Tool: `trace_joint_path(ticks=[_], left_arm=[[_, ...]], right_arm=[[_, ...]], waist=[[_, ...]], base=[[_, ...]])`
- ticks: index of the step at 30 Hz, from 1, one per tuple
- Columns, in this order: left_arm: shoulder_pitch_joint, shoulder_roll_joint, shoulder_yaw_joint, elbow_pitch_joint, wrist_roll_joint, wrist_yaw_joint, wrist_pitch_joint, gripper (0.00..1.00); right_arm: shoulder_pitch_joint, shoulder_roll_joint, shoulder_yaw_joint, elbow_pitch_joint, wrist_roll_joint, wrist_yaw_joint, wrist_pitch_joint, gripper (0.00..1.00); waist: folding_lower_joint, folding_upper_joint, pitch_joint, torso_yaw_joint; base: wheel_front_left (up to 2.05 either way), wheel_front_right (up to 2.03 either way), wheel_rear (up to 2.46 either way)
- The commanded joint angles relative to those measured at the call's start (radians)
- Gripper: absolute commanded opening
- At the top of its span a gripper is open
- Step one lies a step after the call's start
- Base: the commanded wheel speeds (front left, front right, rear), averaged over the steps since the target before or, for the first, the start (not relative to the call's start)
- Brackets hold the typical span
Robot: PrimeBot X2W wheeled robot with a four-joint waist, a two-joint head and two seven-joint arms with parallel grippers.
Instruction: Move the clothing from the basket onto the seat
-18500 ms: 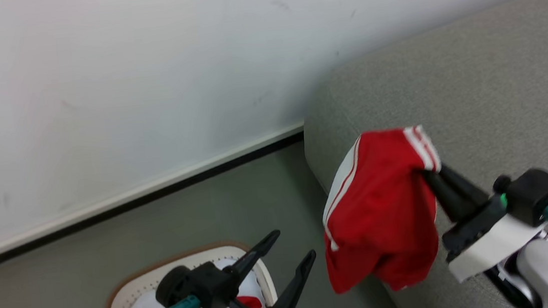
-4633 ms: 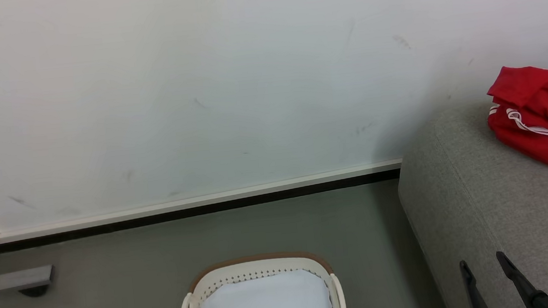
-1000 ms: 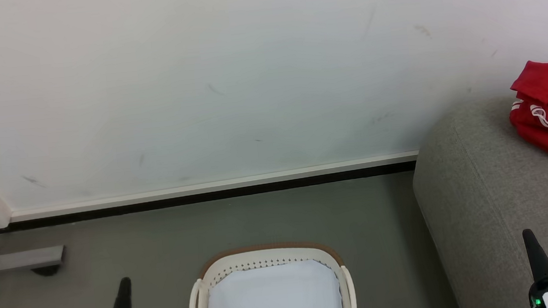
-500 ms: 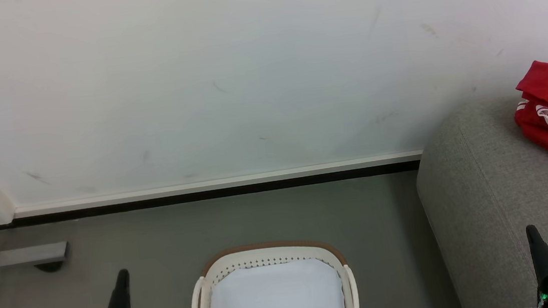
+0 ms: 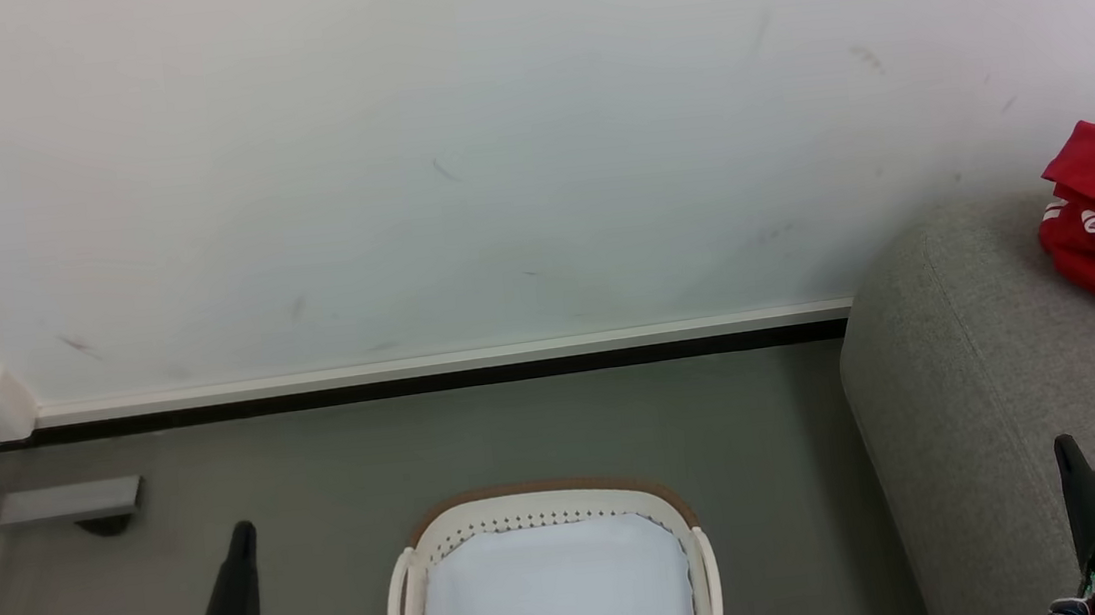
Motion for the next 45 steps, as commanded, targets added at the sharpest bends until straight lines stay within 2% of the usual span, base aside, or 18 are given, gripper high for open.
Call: trace_joint_path(ticks=[1,10,45], left_arm=[[-0.010,0.008,0.003,-0.004,-0.028,-0.004,0.007,0.00],[-0.020,0.008,0.005,-0.006,-0.088,-0.004,0.022,0.00],[-0.019,0.008,0.005,-0.006,-0.084,-0.004,0.021,0.00]], right_arm=[[-0.009,-0.008,-0.005,-0.009,0.023,-0.002,0.008,0.00],[-0.017,-0.008,-0.012,-0.012,0.084,-0.002,0.023,0.00],[-0.016,-0.008,-0.012,-0.011,0.078,-0.002,0.023,0.00]], waist=[[-0.0001,0.0000,0.000,0.001],[-0.0001,0.0000,0.003,0.007],[-0.0001,0.0000,0.003,0.007]], base=[[0.00,0.00,0.00],[0.00,0.00,0.00],[0.00,0.00,0.00]])
